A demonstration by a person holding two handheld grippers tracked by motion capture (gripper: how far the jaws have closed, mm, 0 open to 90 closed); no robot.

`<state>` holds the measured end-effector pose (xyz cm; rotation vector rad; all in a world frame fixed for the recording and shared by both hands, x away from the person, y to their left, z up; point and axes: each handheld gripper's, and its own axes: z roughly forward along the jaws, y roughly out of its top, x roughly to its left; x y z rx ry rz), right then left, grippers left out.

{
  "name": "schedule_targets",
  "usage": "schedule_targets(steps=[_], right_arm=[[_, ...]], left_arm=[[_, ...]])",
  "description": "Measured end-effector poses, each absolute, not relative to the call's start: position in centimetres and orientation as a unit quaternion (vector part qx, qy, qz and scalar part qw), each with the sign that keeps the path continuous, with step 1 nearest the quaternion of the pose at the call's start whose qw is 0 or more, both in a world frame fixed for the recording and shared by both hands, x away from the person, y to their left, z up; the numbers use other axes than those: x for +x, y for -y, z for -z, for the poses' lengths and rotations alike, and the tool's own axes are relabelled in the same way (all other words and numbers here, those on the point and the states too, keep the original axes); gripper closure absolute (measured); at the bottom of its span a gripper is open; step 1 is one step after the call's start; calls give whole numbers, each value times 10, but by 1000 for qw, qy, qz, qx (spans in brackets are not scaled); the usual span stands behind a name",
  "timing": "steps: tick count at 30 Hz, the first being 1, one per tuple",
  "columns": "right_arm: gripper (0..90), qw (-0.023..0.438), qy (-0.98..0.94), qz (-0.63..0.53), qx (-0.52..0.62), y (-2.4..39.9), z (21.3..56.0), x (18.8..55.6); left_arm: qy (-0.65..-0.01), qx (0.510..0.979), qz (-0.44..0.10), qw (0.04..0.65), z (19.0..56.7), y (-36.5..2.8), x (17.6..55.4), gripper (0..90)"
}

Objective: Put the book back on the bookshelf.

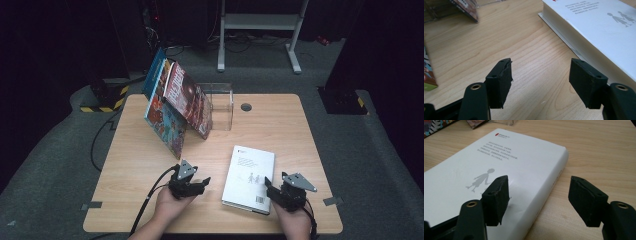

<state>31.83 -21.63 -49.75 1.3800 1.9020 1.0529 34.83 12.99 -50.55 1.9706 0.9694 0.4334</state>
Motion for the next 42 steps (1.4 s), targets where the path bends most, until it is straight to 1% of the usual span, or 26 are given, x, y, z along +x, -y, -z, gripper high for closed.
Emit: schedule_targets(steps=[2, 4, 8, 12, 13, 14, 15, 17, 18, 22, 28, 32, 34, 42], right_arm=[[310, 277, -703, -398, 520, 216, 499, 315], [296, 269, -701, -400, 525, 216, 501, 315], [280, 252, -704, -403, 527, 214, 506, 317], [259, 239, -705, -410, 526, 211, 508, 320], [249, 235, -705, -413, 527, 210, 508, 320], [237, 233, -707, -412, 525, 209, 508, 321], [230, 229, -708, -413, 526, 207, 508, 321], [219, 230, -709, -413, 524, 205, 509, 322], [213, 224, -707, -414, 528, 204, 509, 322], [187, 219, -708, -417, 526, 203, 510, 325], [171, 191, -706, -428, 531, 204, 512, 330], [167, 190, -707, -425, 532, 203, 512, 331], [167, 191, -707, -420, 536, 201, 511, 331], [166, 200, -705, -415, 539, 198, 510, 330]], left_arm=[[-389, 786, -170, 449, 504, -132, 347, 361], [-389, 782, -166, 457, 504, -134, 345, 393], [-395, 776, -180, 457, 502, -137, 345, 378], [-407, 768, -180, 461, 501, -140, 346, 360], [-406, 768, -189, 458, 502, -140, 346, 368], [-398, 772, -202, 453, 504, -139, 346, 401], [-395, 772, -208, 452, 505, -139, 345, 400], [-397, 772, -205, 453, 506, -139, 345, 386], [-399, 774, -203, 448, 509, -139, 345, 389], [-400, 765, -208, 461, 510, -140, 344, 402], [-412, 761, -202, 459, 510, -143, 347, 395], [-407, 762, -209, 458, 510, -142, 345, 369], [-415, 757, -200, 463, 509, -141, 345, 364], [-422, 754, -190, 466, 506, -144, 346, 356]])
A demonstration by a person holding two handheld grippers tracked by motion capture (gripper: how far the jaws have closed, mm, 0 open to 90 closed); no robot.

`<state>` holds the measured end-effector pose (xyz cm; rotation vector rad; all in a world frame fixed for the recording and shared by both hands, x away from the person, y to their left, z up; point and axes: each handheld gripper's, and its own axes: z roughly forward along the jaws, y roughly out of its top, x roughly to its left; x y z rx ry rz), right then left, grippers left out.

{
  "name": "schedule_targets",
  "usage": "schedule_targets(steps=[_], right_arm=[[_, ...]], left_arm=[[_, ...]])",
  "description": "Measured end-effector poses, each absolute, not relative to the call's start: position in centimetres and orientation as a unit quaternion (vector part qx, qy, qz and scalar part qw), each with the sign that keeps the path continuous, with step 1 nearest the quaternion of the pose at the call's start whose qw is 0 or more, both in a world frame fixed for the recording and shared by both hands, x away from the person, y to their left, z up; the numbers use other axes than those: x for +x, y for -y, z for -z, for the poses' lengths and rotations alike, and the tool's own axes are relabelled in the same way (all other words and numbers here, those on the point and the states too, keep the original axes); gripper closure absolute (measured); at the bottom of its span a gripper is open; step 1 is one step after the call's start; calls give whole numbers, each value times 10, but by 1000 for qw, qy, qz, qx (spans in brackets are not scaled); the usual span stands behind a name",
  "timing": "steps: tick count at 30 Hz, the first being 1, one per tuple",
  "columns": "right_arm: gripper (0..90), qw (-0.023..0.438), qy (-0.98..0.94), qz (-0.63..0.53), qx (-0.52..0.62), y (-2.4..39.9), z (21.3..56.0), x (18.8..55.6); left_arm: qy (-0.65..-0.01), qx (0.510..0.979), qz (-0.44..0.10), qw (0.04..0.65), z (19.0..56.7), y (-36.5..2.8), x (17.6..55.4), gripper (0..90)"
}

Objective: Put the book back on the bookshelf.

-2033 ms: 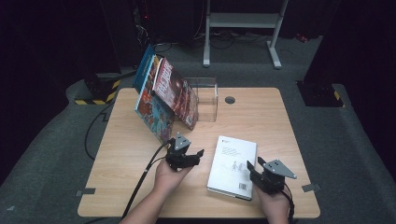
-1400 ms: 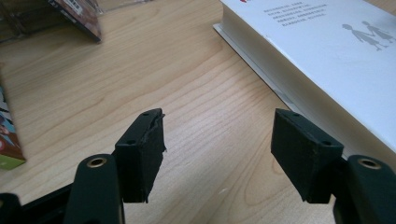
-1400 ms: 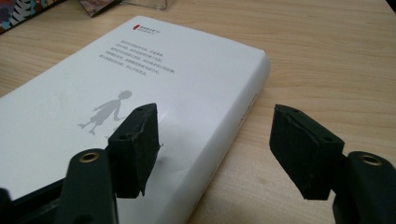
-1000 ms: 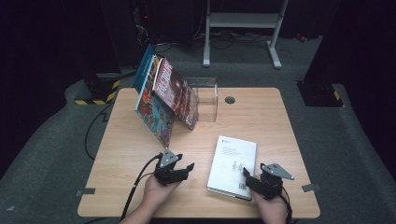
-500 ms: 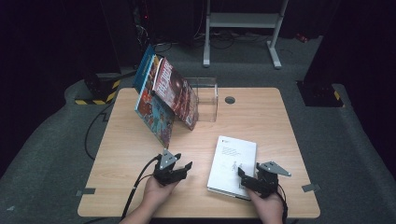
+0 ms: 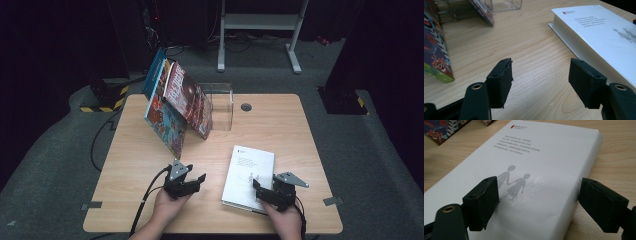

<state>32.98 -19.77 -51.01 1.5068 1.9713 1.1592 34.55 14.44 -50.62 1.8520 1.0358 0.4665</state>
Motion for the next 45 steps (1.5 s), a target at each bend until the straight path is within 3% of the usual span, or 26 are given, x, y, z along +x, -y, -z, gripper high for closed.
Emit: schedule_targets(steps=[21, 45], right_arm=[[172, 203, -747, -417, 476, 111, 509, 332], [190, 216, -758, -414, 456, 137, 507, 326]], left_arm=[[-427, 743, -154, 492, 499, -154, 347, 279], [-432, 766, -104, 464, 513, -128, 365, 235]])
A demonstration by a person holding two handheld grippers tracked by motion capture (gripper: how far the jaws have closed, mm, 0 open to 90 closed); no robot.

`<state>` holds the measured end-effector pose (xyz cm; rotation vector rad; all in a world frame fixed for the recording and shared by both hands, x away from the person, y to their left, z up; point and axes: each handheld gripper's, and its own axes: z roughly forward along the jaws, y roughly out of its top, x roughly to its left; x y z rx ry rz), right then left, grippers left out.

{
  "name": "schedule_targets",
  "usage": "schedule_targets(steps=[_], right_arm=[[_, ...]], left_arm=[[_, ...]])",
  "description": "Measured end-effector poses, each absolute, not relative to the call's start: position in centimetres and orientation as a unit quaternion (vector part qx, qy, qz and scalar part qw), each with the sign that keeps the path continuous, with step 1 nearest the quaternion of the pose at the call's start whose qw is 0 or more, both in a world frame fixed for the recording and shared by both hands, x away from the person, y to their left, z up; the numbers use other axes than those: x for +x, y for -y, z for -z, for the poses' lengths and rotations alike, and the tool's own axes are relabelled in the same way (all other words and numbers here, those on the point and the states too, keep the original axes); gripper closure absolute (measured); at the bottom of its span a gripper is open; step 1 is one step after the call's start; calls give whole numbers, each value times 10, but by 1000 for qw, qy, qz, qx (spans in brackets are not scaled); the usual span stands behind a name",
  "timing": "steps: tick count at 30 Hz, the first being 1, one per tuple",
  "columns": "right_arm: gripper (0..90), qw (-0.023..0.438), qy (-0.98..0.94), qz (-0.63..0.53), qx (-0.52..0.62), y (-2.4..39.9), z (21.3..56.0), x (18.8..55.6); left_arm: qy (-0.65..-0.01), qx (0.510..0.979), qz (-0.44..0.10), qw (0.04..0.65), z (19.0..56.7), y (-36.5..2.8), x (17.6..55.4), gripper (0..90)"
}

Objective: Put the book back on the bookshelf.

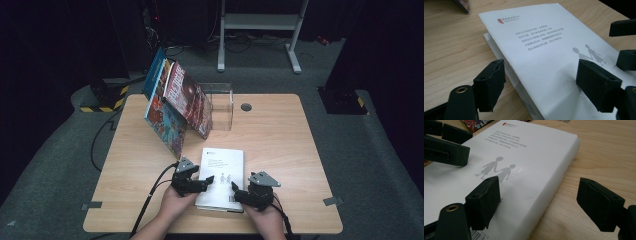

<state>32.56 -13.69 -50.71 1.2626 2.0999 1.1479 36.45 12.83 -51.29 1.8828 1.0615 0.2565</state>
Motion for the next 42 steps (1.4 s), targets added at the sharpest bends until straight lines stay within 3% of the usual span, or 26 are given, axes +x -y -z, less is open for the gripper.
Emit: schedule_targets(steps=[15, 28, 42], right_arm=[[190, 211, -747, -429, 462, 144, 511, 319], [197, 208, -744, -431, 467, 144, 512, 319], [202, 205, -743, -433, 468, 144, 512, 319]], left_arm=[[-431, 765, -32, 477, 521, -124, 371, 157], [-421, 770, -49, 477, 520, -123, 369, 151], [-419, 772, -19, 478, 522, -125, 376, 163]])
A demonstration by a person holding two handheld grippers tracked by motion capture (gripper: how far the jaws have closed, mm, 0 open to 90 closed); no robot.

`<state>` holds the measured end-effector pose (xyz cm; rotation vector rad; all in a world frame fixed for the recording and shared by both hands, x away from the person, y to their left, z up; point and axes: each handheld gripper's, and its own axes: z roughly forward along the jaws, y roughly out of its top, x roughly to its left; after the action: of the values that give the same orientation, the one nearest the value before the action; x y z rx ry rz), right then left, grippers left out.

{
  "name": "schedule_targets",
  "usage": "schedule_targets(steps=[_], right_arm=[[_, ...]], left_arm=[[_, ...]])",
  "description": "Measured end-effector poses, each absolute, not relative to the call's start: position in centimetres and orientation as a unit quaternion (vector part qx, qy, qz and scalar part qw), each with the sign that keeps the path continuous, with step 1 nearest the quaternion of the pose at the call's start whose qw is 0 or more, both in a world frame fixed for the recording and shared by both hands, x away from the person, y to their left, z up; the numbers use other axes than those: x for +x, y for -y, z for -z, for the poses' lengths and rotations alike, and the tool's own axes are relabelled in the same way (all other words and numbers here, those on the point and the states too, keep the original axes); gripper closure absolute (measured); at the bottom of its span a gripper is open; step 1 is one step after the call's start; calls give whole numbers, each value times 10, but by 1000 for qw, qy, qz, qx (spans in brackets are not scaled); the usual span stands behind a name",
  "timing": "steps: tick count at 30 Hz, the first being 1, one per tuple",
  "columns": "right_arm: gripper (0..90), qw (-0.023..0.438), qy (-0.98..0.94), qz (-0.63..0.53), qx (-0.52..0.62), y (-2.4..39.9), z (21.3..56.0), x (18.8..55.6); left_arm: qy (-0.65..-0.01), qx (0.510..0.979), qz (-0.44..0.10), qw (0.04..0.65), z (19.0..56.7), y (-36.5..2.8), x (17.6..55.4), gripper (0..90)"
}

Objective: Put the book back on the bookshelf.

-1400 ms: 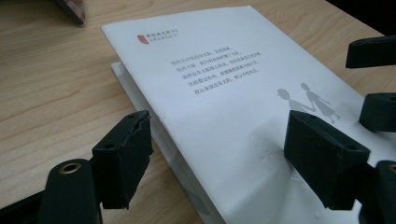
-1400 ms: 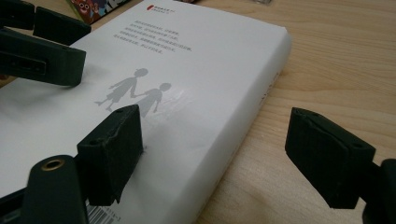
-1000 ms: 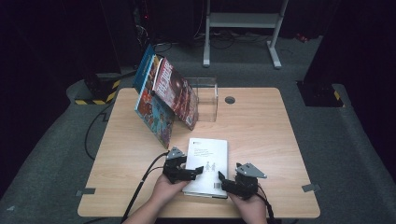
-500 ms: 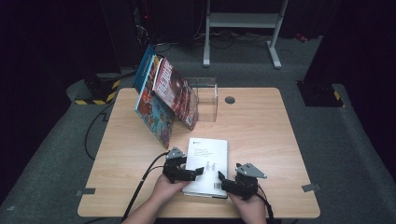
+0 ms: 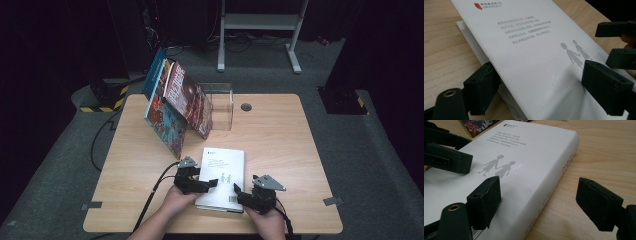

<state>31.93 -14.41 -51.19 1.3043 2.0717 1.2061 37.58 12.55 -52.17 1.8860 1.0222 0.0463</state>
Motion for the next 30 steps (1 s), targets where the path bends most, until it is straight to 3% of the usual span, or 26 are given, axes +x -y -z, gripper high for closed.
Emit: schedule_targets(steps=[6, 14, 30], right_arm=[[201, 197, -747, -436, 462, 141, 513, 320], [199, 197, -747, -439, 460, 140, 512, 320], [215, 214, -741, -436, 465, 151, 507, 316]], left_arm=[[-418, 775, 11, 474, 516, -130, 382, 379], [-376, 780, -11, 500, 515, -131, 377, 486], [-338, 774, -46, 533, 511, -133, 370, 513]])
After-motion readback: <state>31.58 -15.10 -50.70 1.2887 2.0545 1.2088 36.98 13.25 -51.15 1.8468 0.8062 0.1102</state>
